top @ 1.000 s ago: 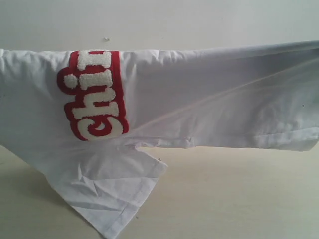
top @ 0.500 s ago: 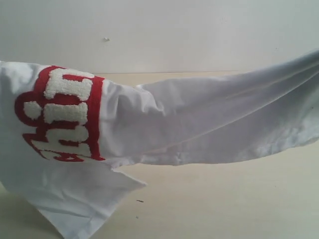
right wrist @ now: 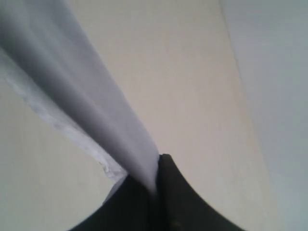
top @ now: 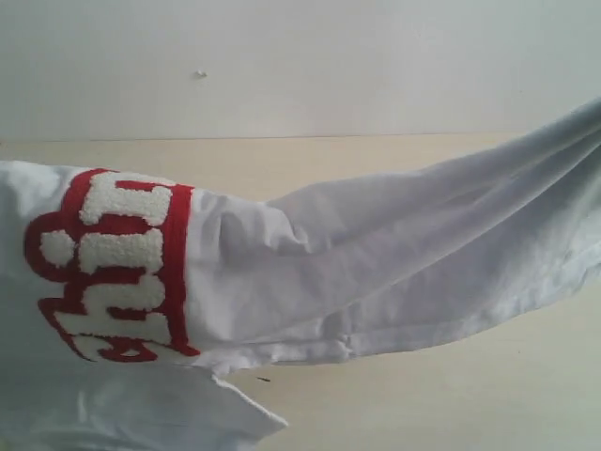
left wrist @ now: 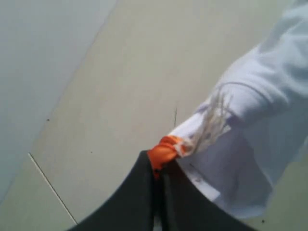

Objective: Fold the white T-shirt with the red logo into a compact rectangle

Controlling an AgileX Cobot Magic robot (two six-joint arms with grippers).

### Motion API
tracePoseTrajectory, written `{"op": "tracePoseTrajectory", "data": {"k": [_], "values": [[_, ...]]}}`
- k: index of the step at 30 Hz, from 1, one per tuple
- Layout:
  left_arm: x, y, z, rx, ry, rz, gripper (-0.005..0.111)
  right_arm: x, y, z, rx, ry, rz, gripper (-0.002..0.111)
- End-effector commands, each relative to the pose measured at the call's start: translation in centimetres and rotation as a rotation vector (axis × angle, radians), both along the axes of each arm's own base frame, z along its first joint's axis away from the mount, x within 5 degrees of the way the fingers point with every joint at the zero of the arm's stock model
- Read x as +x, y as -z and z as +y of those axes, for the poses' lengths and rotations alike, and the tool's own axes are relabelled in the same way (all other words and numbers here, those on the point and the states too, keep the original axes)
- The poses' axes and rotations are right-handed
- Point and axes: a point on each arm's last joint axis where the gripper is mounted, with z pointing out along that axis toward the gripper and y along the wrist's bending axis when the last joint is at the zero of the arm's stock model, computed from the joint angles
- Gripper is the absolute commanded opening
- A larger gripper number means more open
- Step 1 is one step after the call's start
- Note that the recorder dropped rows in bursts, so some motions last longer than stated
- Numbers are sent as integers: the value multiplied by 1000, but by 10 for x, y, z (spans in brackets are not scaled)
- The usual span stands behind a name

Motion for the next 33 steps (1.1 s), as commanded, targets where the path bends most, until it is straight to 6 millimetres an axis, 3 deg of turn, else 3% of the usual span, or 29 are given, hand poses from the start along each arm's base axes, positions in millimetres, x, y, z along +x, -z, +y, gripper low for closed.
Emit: {"op": "tracePoseTrajectory", "data": {"k": [1,4,6,10,14,23,27,29,33], "values": [[59,35,3,110,5,145,0,44,33,-10,-46,12,111,0],[105,63,12,108,-53,170,0,79,63,-19,-68,55,157,0],[143,97,16,108,-71,223,0,112,102,-23,-61,61,226,0],[192,157,12,68,-80,284,0,153,167,-30,-33,148,294,0],[230,201,12,48,-125,195,0,180,207,-35,-44,190,222,0],[269,246,13,-82,-291,9,0,207,230,-41,-9,293,45,1],[277,265,13,-116,-331,-11,5,212,237,-42,8,327,12,12],[280,274,13,-135,-352,-21,16,213,240,-42,18,341,14,20],[282,287,13,-186,-415,6,54,213,247,-42,32,363,37,46]]}}
